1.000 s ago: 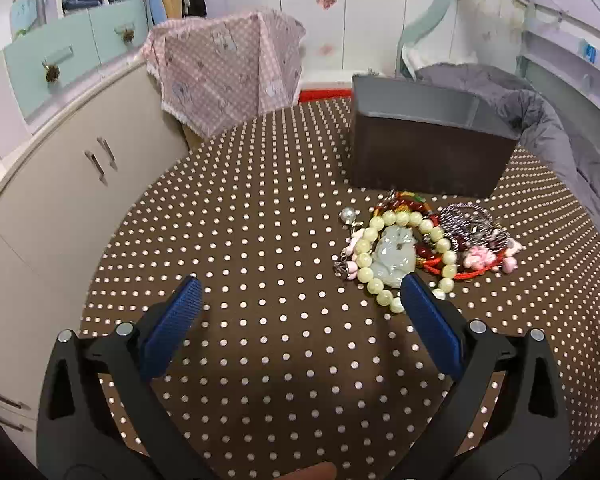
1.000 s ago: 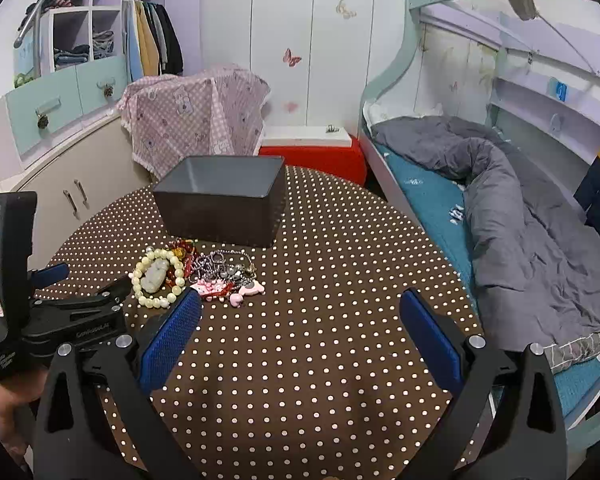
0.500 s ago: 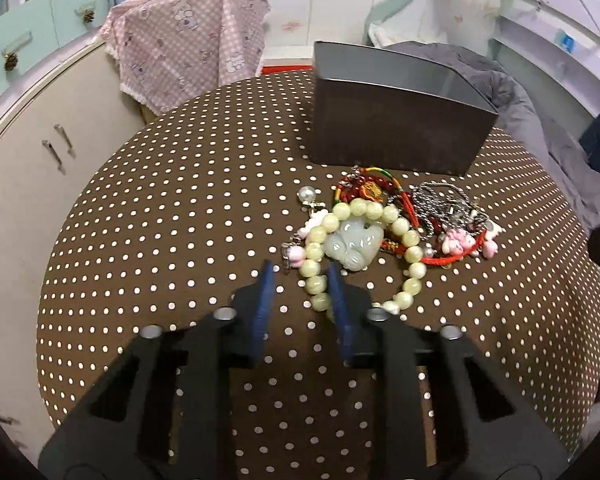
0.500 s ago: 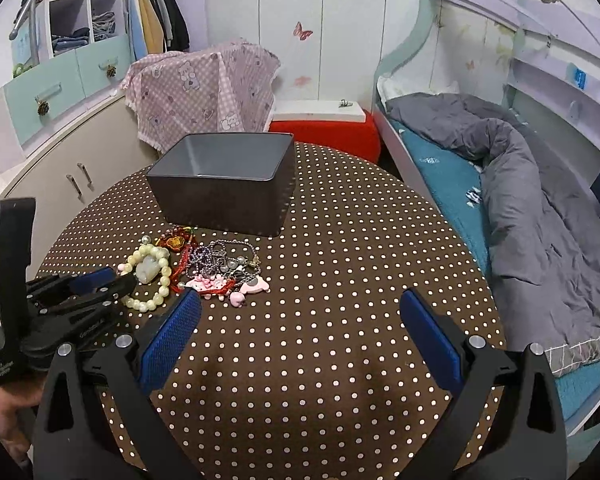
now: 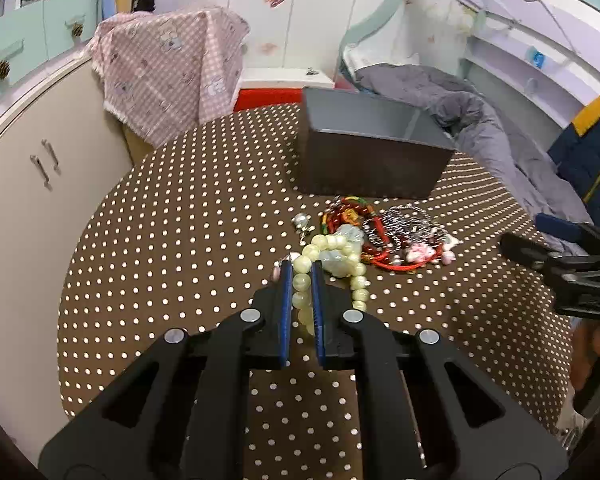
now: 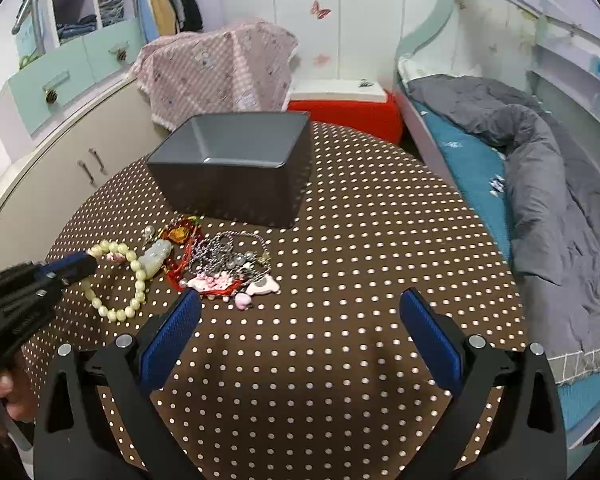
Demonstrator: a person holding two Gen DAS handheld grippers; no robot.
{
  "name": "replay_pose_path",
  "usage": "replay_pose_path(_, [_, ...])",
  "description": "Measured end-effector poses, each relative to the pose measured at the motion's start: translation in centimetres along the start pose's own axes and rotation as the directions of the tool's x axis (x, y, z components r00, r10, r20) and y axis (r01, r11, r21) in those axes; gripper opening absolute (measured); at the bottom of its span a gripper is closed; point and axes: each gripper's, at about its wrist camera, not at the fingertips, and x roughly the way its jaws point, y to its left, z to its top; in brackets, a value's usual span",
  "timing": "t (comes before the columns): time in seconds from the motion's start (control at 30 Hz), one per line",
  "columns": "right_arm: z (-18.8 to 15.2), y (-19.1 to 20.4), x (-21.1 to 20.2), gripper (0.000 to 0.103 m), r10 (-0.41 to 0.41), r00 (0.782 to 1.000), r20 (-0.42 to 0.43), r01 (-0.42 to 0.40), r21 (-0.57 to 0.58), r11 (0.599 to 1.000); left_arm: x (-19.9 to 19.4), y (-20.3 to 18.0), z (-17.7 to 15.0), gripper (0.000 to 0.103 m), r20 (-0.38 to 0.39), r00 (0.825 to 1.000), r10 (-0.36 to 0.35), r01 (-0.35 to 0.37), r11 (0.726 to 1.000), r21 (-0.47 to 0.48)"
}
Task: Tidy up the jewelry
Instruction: 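Lower the left tool to the pale green bead bracelet and grasp it, then lift the bead bracelet with the left tool and drop it into the grey tray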
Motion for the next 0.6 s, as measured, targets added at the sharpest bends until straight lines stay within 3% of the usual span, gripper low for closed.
replay_pose_path(0.2, [0.4, 0.7, 1.1, 0.096, 0.030, 0.999, -0.016, -0.030, -0.013, 0.999, -0.2, 0.4, -0.1, 0.010, 0.001, 1.000, 0.012, -0.012, 1.000, 0.011])
replay_pose_path(0.37, [0.3, 1.5, 1.7, 0.096, 0.042, 0.999, -0.035, -0.043, -0.029, 0.999, 1.8, 1.4, -1.5, 0.012, -0.079, 0.996, 0.045, -0.046, 0.999, -0.009])
replay_pose_path(0.4, [0.3, 1.6, 1.8, 0.096, 0.043, 0.998, -0.038, -0.044, -0.032, 0.999, 2.1, 1.5, -1.8, 0.023, -0.090, 0.995, 0.049, -0.050, 0.999, -0.009])
replay_pose_path(0.43, [0.2, 1.8, 1.9, 0.096, 0.045, 0.998, -0.041, -0.047, -0.036, 0.998, 2.2, 1.6, -2.1, 0.053, -0.093, 0.994, 0.060, -0.061, 0.998, -0.013])
replay_pose_path(0.47, [0.2, 2.0, 2.0, 0.096, 0.049, 0.998, -0.043, -0.051, -0.040, 0.998, 2.0, 1.8, -2.4, 0.068, -0.080, 0.994, 0.074, -0.076, 0.997, -0.023])
replay_pose_path(0.5, [0.2, 2.2, 2.1, 0.096, 0.051, 0.998, -0.045, -0.053, -0.044, 0.998, 1.8, 1.8, -2.6, 0.074, -0.067, 0.995, 0.079, -0.081, 0.996, -0.028])
replay_pose_path(0.6, [0.3, 3.0, 2.2, 0.096, 0.063, 0.997, -0.050, -0.066, -0.055, 0.996, 2.0, 2.2, -2.9, 0.073, -0.078, 0.995, 0.069, -0.072, 0.996, -0.046])
